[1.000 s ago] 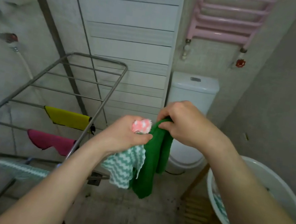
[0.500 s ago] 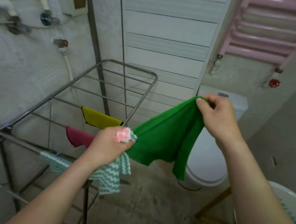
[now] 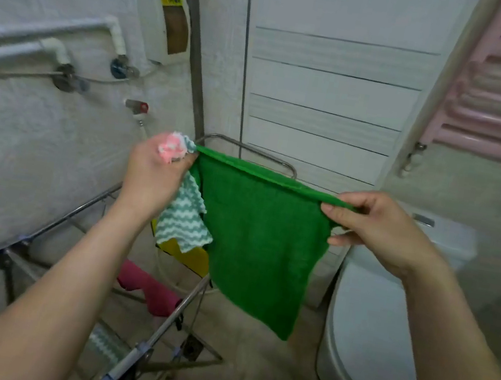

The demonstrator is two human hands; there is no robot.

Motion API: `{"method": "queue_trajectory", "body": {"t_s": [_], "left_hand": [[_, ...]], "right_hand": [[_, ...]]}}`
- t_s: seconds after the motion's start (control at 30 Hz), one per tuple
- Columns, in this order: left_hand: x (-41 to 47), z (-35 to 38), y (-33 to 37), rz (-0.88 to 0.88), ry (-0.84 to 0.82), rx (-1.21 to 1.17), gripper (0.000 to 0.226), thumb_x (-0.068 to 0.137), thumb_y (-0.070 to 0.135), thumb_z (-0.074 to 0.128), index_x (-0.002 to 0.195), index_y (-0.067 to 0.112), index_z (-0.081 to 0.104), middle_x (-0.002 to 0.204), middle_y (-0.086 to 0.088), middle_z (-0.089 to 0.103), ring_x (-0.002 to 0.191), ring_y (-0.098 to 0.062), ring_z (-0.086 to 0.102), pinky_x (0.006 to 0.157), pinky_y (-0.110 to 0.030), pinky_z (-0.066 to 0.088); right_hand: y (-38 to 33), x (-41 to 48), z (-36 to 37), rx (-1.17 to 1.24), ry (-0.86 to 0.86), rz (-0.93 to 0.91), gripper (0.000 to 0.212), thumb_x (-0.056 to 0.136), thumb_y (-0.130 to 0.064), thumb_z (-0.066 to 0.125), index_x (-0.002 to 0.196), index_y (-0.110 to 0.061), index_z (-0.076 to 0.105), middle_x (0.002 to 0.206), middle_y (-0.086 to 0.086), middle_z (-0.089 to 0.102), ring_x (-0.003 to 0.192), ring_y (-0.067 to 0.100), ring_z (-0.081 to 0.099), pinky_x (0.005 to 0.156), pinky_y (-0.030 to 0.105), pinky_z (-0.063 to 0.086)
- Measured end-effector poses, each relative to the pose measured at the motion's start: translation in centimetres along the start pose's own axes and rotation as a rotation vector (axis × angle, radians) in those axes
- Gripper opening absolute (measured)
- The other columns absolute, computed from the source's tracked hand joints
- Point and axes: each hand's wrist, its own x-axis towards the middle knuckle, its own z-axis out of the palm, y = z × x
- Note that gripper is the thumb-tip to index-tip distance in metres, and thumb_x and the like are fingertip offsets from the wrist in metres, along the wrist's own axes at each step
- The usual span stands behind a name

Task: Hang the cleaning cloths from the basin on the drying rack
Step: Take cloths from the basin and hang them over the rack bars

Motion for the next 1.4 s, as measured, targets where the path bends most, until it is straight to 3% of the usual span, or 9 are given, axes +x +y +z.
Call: {"method": "queue_trajectory", "body": {"t_s": [0.1,0.3,0.5,0.6,0.73,0.93,1.1,1.27,1.4], "left_hand": [[3.4,0.5,-0.9,-0.118,0.139,-0.097,0.014,0.085,0.017,0.066,0.072,0.015,0.061,0.071,-0.004,0.061,0.066,-0.016,0.055,0.064,-0.029,0.043],[8.6,1.0,-2.2,-0.188,0.380,-0.171,0.020,0.084,0.012,0.065,0.066,0.019,0.058,0.067,0.004,0.059,0.048,0.001,0.049,0.052,-0.018,0.042],[13.1,0.4,-6.2,-0.237,0.466,-0.112,0.026,0.082,0.011,0.065,0.060,0.020,0.055,0.063,0.007,0.057,0.046,0.005,0.048,0.050,-0.017,0.040],[14.6,0.4,-9.7,-0.297,0.484,-0.134,0.025,0.080,0.010,0.066,0.060,0.019,0.055,0.062,0.004,0.057,0.049,-0.002,0.049,0.052,-0.020,0.040],[15.0,0.3,-13.9,-0.346,0.468,-0.115,0.027,0.078,0.008,0.066,0.057,0.019,0.053,0.059,0.003,0.054,0.048,-0.004,0.047,0.052,-0.022,0.038],[16.3,1.4,-20.0,-0.374,0.364,0.015,0.025,0.078,0.007,0.067,0.060,0.019,0.054,0.060,0.001,0.055,0.049,-0.002,0.047,0.053,-0.021,0.040],[17.0,4.2,-22.5,-0.350,0.158,0.132,0.019,0.082,-0.002,0.064,0.068,0.009,0.056,0.058,0.004,0.050,0.046,0.005,0.043,0.046,-0.008,0.033],[17.6,6.2,-25.2,-0.437,0.072,0.153,0.028,0.080,0.003,0.067,0.062,0.017,0.052,0.060,0.000,0.052,0.056,-0.011,0.045,0.053,-0.023,0.037],[18.7,7.5,-25.3,-0.435,0.052,0.129,0.033,0.080,0.003,0.069,0.059,0.018,0.049,0.059,0.002,0.051,0.052,-0.008,0.043,0.049,-0.018,0.036]], "right_hand": [[-1.3,4.1,0.5,0.179,-0.077,-0.040,0.015,0.091,-0.010,0.058,0.093,-0.008,0.072,0.086,0.002,0.076,0.082,0.013,0.072,0.066,0.028,0.061],[-2.8,12.0,2.6,0.233,-0.117,-0.089,0.018,0.096,-0.014,0.053,0.091,-0.010,0.070,0.083,0.001,0.075,0.084,0.015,0.072,0.067,0.024,0.059],[-1.8,18.3,6.3,0.260,-0.153,-0.003,0.021,0.096,-0.015,0.052,0.100,-0.002,0.067,0.098,0.012,0.072,0.093,0.019,0.071,0.071,0.030,0.061],[-0.4,20.3,8.9,0.261,-0.186,0.060,0.018,0.097,-0.014,0.052,0.092,-0.009,0.068,0.093,0.008,0.072,0.089,0.017,0.070,0.071,0.030,0.061],[2.0,21.5,11.0,0.220,-0.245,0.148,0.019,0.097,-0.016,0.051,0.087,-0.013,0.067,0.094,0.005,0.070,0.089,0.015,0.068,0.073,0.030,0.060],[6.0,23.7,12.4,0.153,-0.296,0.284,0.024,0.098,-0.019,0.049,0.109,-0.006,0.066,0.109,0.012,0.069,0.100,0.020,0.067,0.077,0.031,0.060],[9.2,24.9,11.9,0.090,-0.234,0.393,0.023,0.097,-0.025,0.051,0.107,-0.010,0.065,0.112,0.008,0.065,0.098,0.021,0.067,0.077,0.033,0.060],[11.0,25.7,11.4,0.111,-0.193,0.478,0.015,0.098,-0.022,0.050,0.091,-0.019,0.064,0.106,0.005,0.064,0.096,0.021,0.066,0.070,0.029,0.060],[12.4,27.3,10.2,0.184,-0.054,0.546,0.014,0.097,-0.021,0.052,0.097,-0.012,0.063,0.109,0.010,0.063,0.096,0.028,0.067,0.067,0.033,0.061]]}}
